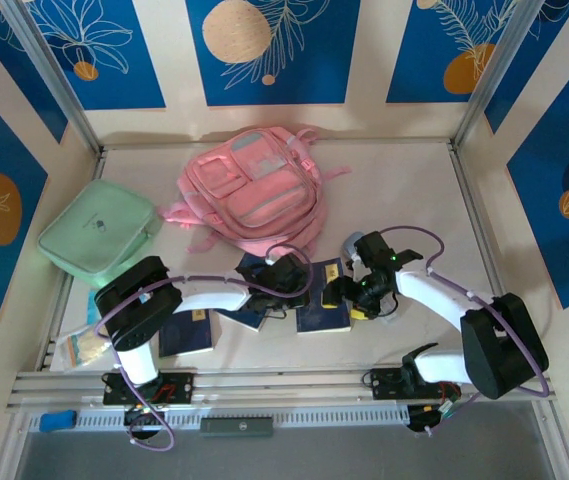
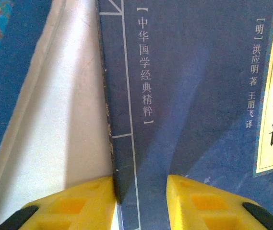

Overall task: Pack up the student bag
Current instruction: Pick up the book from the bottom-center of the table.

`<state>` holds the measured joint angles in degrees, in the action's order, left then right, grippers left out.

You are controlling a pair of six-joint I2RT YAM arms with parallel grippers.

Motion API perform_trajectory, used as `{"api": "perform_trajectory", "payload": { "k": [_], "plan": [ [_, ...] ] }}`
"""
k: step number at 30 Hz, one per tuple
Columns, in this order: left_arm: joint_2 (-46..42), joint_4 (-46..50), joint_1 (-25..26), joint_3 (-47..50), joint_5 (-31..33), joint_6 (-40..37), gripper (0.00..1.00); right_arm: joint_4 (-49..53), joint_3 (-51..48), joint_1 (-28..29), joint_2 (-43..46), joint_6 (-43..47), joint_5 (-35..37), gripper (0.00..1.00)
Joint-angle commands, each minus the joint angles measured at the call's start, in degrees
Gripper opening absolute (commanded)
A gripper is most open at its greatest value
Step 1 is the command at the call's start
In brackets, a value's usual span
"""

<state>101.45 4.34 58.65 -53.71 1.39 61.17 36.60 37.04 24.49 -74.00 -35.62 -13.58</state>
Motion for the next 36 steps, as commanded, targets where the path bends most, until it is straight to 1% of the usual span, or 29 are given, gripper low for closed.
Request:
{"api": "perform_trajectory", "payload": {
  "k": [1,4,7,11,14,16,18,21,26,32,36],
  "plan": [
    [2.57,0.57,0.57,-1.00,0.51,-1.12,0.35,0.02,0.76,0.57,0.60,1.63,-4.15,0.77],
    [2.78,0.93,0.58,-1.19,0.47,-1.31,0.35,-0.66,0.42,0.58,1.54,1.87,-6.40,0.76],
    [2.72,1.56,0.58,-1.22,0.70,-1.39,0.35,-0.33,0.39,0.49,2.74,1.93,-7.42,0.71],
    [2.66,1.99,0.58,-1.33,0.88,-1.68,0.35,-0.21,0.06,0.39,4.20,2.73,-9.00,0.62],
    [2.88,2.08,0.58,-1.39,0.56,-1.61,0.35,1.73,0.64,0.05,4.55,3.09,-7.51,0.52],
    [2.97,2.07,0.56,-1.38,0.39,-1.75,0.35,2.84,1.02,-0.30,4.93,3.38,-6.75,0.49],
    [2.97,2.08,0.52,-1.46,0.37,-1.81,0.35,2.50,0.63,-0.83,5.42,2.68,-7.06,0.42],
    [2.88,2.30,0.59,-1.57,0.53,-1.83,0.35,3.24,0.85,-1.42,5.18,2.43,-7.12,0.35],
    [2.65,2.60,0.58,-1.74,0.44,-1.93,0.36,4.53,0.95,-2.32,6.09,1.63,-7.04,0.25],
    [1.83,2.66,0.58,-1.94,0.54,-2.06,0.38,3.77,0.06,-2.84,6.67,-0.28,-8.66,0.12],
    [0.72,3.13,0.54,-2.74,0.02,-2.10,0.41,4.29,0.53,-3.13,7.47,-1.53,-8.91,0.05]
  ]
}}
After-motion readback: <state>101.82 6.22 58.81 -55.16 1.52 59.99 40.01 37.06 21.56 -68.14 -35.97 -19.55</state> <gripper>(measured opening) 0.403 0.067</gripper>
